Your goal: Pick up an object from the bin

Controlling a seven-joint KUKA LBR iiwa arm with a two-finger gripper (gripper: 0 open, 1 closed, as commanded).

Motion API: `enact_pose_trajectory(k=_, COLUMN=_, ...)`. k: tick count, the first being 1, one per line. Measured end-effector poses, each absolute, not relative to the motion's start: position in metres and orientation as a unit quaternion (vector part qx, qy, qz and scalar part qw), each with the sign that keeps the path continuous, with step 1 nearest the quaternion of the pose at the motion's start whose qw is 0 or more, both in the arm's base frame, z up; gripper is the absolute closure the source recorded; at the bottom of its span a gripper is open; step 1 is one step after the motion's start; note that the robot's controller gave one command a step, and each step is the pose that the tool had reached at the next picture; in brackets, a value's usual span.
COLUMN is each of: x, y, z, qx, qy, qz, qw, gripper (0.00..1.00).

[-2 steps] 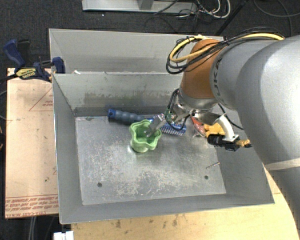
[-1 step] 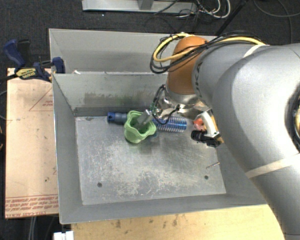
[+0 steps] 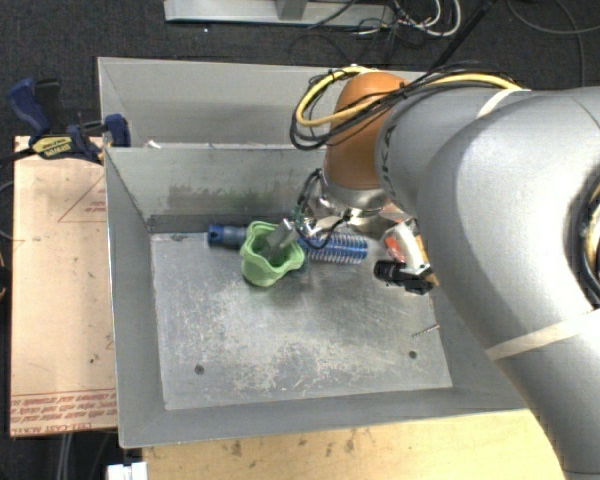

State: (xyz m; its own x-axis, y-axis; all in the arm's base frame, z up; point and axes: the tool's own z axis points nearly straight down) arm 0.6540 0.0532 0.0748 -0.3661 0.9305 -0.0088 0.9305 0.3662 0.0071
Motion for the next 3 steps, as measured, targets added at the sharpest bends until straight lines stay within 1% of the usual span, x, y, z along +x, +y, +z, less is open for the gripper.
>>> enact_pose_trajectory(k=1, x=0.6527, y=0.0717, z=0.0755, qx=0.546, qy=0.838, qz=0.001, qw=0.008, gripper=0.00)
enact_pose_trajectory(k=2, x=0.6514, y=0.0728, z=0.0752, qx=0.543, qy=0.840, qz=-0.001, qw=0.005, gripper=1.00)
enact_pose_trajectory(k=3, x=0.6567, y=0.0697, z=0.0745, qx=0.529, qy=0.849, qz=-0.002, qw=0.000, gripper=1.00)
